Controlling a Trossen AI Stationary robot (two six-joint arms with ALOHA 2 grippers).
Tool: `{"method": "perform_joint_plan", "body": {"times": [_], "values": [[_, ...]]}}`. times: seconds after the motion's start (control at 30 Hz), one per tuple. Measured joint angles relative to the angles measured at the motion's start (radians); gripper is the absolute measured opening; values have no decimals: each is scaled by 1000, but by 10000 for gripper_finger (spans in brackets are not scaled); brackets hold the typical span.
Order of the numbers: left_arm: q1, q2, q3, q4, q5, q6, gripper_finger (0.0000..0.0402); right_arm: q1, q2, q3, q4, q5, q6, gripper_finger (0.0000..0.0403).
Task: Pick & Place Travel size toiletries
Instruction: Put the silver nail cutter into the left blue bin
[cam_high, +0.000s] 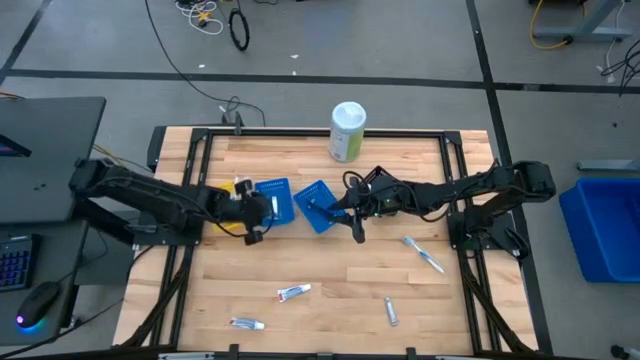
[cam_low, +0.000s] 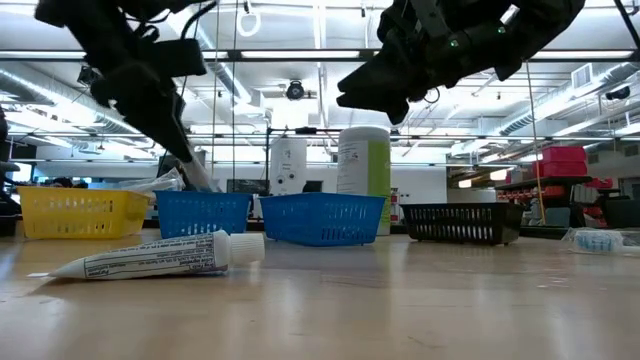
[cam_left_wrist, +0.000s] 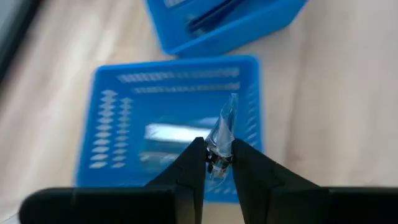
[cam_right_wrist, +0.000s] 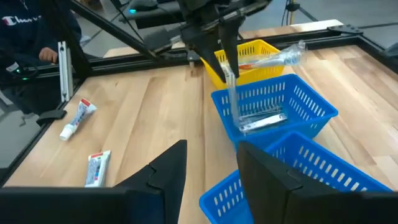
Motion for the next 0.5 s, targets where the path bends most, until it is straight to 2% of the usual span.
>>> {"method": "perform_joint_plan", "body": {"times": [0.1, 0.27, 0.4, 0.5], "values": [[43, 1, 0, 41, 80, -8, 70, 0, 0, 0, 0, 0, 0, 144], [116, 17, 1, 43, 115, 8, 73, 0, 0, 0, 0, 0, 0, 140], [174, 53, 1, 44, 188, 40, 93, 0, 0, 0, 0, 0, 0, 142], [205, 96, 1, 48, 197, 40, 116, 0, 0, 0, -1, 0, 0, 140]]}}
